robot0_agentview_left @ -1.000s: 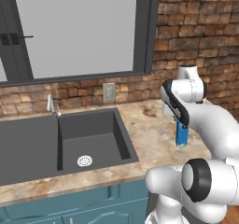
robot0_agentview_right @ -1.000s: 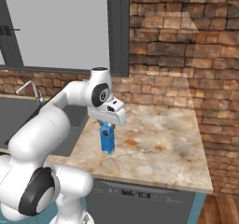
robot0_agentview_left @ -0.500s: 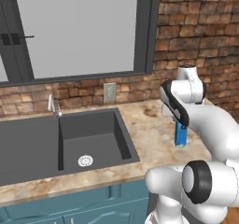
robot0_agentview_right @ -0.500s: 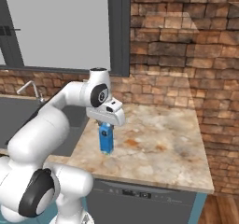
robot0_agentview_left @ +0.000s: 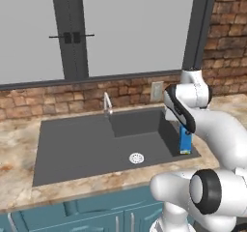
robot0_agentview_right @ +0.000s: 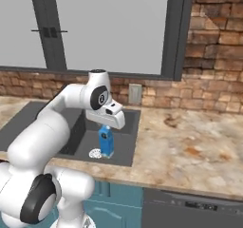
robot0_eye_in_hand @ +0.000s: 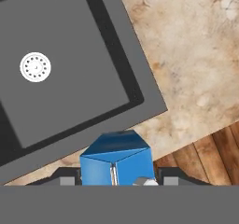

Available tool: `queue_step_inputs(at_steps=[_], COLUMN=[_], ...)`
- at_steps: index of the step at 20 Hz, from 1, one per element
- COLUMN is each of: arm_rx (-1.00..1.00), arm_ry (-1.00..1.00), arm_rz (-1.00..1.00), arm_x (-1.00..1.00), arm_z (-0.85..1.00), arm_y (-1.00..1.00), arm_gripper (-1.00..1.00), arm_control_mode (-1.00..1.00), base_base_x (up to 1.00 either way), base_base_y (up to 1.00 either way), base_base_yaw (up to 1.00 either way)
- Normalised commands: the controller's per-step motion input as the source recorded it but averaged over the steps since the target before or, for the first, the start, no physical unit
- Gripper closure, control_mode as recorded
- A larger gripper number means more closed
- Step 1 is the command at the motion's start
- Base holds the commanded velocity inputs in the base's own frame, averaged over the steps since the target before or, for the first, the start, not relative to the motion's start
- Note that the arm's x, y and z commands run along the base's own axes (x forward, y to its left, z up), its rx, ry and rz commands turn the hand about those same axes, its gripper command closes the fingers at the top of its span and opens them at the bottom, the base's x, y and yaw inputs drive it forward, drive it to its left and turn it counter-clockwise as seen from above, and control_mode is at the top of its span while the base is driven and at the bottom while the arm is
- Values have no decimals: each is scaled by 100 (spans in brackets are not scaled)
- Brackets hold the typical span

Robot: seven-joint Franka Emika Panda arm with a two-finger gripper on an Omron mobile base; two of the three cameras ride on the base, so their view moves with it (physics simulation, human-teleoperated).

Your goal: Gather the eggs and milk located in the vicinity of the sink area and place them right next to the bowl.

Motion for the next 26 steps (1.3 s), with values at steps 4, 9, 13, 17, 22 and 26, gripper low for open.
queue_step_inputs(at_steps=[4,9,13,17,22,26], arm_rx=[0,0,0,0,0,0], arm_ry=[0,0,0,0,0,0], arm_rz=[0,0,0,0,0,0], arm_x=[0,0,0,0,0,0], arm_z=[0,0,0,0,0,0], arm_y=[0,0,0,0,0,3], arm_gripper=[100,100,100,100,100,100], arm_control_mode=[100,100,100,100,100,-100], base_base_x=[-24,-19,-17,-14,-7,0], base_base_y=[100,100,94,80,56,0], base_base_yaw=[0,0,0,0,0,0])
